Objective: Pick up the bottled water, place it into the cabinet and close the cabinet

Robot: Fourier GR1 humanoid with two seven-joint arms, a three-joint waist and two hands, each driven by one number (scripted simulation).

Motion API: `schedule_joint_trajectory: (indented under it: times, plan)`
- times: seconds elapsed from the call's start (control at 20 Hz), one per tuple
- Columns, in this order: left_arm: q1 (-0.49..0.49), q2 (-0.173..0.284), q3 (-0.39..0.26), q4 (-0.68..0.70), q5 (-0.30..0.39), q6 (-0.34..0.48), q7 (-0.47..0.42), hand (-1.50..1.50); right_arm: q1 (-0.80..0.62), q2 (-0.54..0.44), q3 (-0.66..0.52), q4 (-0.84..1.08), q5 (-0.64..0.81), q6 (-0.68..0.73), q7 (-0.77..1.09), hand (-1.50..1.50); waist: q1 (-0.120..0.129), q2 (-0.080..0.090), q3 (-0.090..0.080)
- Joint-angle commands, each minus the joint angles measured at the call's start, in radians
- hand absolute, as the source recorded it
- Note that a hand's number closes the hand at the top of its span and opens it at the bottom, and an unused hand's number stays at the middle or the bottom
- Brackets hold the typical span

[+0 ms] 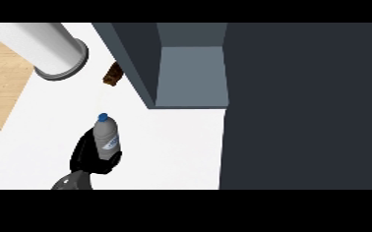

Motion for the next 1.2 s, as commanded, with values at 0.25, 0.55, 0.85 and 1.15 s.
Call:
schedule_joint_trajectory:
  times: [0.25,0.55,0.85,1.15]
  plan:
    - [-0.034,-0.004,0.062,0.029,0.088,-0.047,-0.063,1.5,-0.072,-0.001,-0.013,0.027,-0.003,-0.024,0.039,-1.5,0.001,0.002,-0.001]
    - [0.058,-0.038,0.031,-0.164,0.164,-0.065,0.091,1.5,-0.008,-0.017,0.002,0.026,-0.004,-0.003,-0.022,-1.5,0.006,-0.002,0.0]
    - [0.18,-0.117,-0.05,-0.499,0.21,0.065,0.298,1.5,-0.058,-0.008,0.013,0.048,-0.003,-0.022,0.007,-1.5,0.011,-0.003,0.0]
    - [0.16,-0.138,-0.172,-0.691,0.228,0.237,0.402,1.5,-0.095,-0.006,0.006,0.019,-0.034,-0.049,0.079,-1.5,0.008,-0.001,0.0]
